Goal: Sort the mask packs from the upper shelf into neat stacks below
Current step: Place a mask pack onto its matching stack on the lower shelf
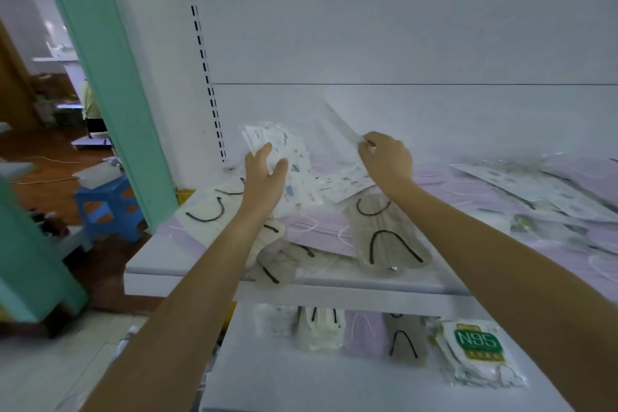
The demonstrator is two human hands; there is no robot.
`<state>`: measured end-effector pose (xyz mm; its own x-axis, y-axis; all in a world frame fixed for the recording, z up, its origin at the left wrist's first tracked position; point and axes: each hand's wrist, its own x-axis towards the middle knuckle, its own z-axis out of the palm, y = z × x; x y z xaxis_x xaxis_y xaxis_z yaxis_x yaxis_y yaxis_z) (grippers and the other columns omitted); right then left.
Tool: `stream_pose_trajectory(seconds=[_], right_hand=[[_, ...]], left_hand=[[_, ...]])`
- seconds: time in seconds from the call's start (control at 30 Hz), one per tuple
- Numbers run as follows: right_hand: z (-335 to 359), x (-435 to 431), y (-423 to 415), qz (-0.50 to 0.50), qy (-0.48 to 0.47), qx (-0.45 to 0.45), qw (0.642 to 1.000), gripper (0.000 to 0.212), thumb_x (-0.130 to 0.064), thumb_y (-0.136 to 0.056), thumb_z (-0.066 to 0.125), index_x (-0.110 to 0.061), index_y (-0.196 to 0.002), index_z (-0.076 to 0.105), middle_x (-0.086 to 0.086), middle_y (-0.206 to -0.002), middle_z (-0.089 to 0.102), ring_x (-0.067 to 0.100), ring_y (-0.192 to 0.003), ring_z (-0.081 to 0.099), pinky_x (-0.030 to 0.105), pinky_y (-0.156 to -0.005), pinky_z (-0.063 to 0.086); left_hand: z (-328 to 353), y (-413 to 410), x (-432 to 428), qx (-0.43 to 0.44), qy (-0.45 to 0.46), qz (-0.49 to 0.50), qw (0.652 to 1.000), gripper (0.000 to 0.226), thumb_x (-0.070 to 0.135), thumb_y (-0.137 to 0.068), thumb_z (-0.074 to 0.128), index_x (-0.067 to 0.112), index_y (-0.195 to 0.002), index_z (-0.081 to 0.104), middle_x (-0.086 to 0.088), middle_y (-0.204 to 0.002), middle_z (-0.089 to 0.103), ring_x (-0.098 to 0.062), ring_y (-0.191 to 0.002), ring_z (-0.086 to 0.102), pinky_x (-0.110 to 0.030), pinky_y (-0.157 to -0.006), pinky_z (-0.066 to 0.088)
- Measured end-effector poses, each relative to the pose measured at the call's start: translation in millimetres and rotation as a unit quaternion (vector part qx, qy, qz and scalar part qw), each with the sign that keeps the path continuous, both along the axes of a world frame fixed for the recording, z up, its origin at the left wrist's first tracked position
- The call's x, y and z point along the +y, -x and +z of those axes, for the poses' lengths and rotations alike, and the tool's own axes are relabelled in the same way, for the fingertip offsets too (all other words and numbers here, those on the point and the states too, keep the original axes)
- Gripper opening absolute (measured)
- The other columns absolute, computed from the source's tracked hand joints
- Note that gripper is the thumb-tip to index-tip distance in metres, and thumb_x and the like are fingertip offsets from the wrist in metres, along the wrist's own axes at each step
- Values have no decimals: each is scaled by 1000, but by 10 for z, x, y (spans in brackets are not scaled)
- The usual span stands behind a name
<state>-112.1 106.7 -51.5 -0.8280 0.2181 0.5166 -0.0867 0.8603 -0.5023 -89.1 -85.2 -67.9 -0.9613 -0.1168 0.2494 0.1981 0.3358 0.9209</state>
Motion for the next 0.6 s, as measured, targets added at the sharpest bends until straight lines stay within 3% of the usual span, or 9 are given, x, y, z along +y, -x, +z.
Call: stream_pose_trajectory(seconds=[0.07, 0.17, 0.23, 0.3, 0.33, 0.37, 0.43, 0.47, 0.6], right_hand=[[49, -289, -147, 142, 46, -30, 988, 27, -29, -97, 44, -15, -86, 64, 1, -83, 65, 18, -79, 61, 29, -71, 40], [26, -607, -257, 292, 116, -180, 932, 44, -41, -100, 31, -17, -106, 67, 3, -103, 66, 17, -94, 61, 29, -83, 41], [-4, -575, -208, 269, 147, -167, 937, 43, -35, -100, 32, -9, -118, 61, 8, -118, 63, 23, -107, 58, 33, -91, 41], [-80, -401, -82, 184, 48, -168, 967, 42, -35, -97, 42, -8, -128, 51, 11, -131, 54, 28, -121, 49, 37, -99, 39], [-128, -312, -35, 142, -32, -212, 966, 50, -41, -94, 47, -10, -133, 45, 12, -136, 48, 30, -127, 42, 40, -103, 37], [-173, -246, -18, 111, -102, -271, 951, 59, -48, -91, 50, -11, -136, 41, 12, -139, 45, 32, -129, 37, 42, -105, 35], [-238, -173, -18, 87, -164, -341, 922, 61, -54, -87, 54, -12, -131, 46, 11, -135, 49, 31, -126, 42, 41, -102, 35], [-255, -165, -24, 91, -159, -337, 924, 55, -51, -87, 54, -14, -128, 50, 8, -131, 52, 29, -121, 46, 39, -99, 36], [-289, -159, 2, 102, -133, -277, 946, 27, -31, -89, 53, -17, -110, 62, 5, -114, 63, 24, -102, 58, 32, -83, 44]], left_hand=[[44, -9, 72, -25, -18, -20, 999, 55, 40, -99, 39, 24, -148, 23, 0, -159, -1, -15, -144, 13, -32, -112, 18], [77, 22, 140, -18, -20, -15, 1000, 47, 27, -98, 42, 15, -143, 33, -6, -153, 16, -23, -137, 29, -34, -103, 32], [49, 42, 82, 3, -11, -7, 1000, 45, 9, -93, 41, 11, -139, 39, -10, -140, 32, -25, -129, 38, -36, -104, 35], [-8, 74, -37, 12, -5, -13, 1000, 55, 1, -89, 39, 15, -143, 35, -7, -141, 37, -22, -131, 39, -40, -110, 33], [-23, 79, -96, 26, -5, -20, 999, 61, -1, -89, 39, 19, -146, 30, -4, -147, 35, -19, -135, 34, -36, -112, 30], [-22, 71, -141, 35, -4, -23, 999, 68, -5, -89, 39, 22, -149, 22, 0, -153, 26, -13, -140, 26, -24, -112, 28], [-1, 78, -194, 38, 8, -17, 999, 77, -12, -90, 37, 25, -151, 8, 8, -157, 11, 0, -136, 12, 7, -88, 25], [-5, 98, -215, 42, 17, -13, 999, 78, -14, -89, 36, 25, -151, 7, 8, -157, 9, 0, -136, 11, 10, -80, 24], [-31, 149, -288, 23, 23, 19, 999, 60, -6, -93, 35, 18, -147, 28, -3, -153, 23, -15, -141, 21, -14, -103, 19]])
